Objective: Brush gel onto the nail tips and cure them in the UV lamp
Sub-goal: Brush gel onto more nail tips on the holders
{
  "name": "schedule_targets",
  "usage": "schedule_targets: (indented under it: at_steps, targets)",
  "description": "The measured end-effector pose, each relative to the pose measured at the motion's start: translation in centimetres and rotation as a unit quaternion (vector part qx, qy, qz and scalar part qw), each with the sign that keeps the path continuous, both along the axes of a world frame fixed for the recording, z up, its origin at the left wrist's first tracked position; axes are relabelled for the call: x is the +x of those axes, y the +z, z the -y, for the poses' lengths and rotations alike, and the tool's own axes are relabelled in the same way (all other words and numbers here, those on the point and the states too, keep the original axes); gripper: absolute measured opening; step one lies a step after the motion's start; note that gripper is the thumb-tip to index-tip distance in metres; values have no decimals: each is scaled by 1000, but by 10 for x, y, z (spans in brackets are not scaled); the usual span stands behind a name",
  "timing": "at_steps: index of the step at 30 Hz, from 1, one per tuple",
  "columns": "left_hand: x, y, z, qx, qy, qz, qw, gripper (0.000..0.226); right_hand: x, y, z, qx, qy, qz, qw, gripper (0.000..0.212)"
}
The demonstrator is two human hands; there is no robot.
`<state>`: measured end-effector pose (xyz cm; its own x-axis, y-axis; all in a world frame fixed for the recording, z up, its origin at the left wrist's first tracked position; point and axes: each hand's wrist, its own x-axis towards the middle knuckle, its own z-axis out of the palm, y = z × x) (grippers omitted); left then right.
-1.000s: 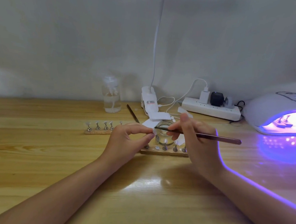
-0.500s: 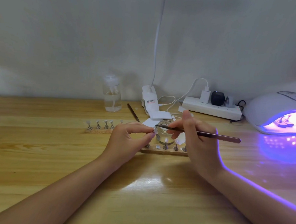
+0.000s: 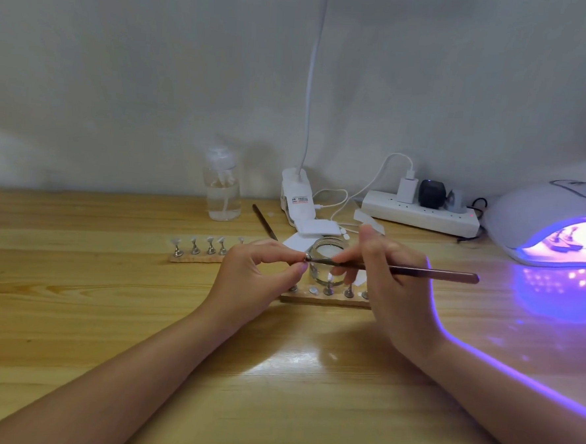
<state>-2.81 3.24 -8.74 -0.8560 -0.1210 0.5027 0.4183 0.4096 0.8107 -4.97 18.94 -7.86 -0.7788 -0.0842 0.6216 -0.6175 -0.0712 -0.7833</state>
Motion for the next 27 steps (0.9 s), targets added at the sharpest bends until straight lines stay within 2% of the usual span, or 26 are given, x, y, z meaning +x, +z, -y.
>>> schedule_targets:
  at_steps: [5,10,18,23,27]
  targets:
    - [1,0,1,0,2,0,1000,20,-1,1,-2,-26,-12,5,1000,43]
    - [0,0,1,-4,2,-3,1000,21,-2,0,2,8,-9,-17,1000,35]
    - [0,1,1,0,-7,-6,1000,19,1,2,-1,-39,-26,7,999,45]
    - [0,1,2,-2,-16,-10,1000,17,0,2,1,-8,-19,-17,1000,37]
    - [0,1,2,-2,-15,-14,1000,21,1,-1,-1,-18,-16,6,1000,44]
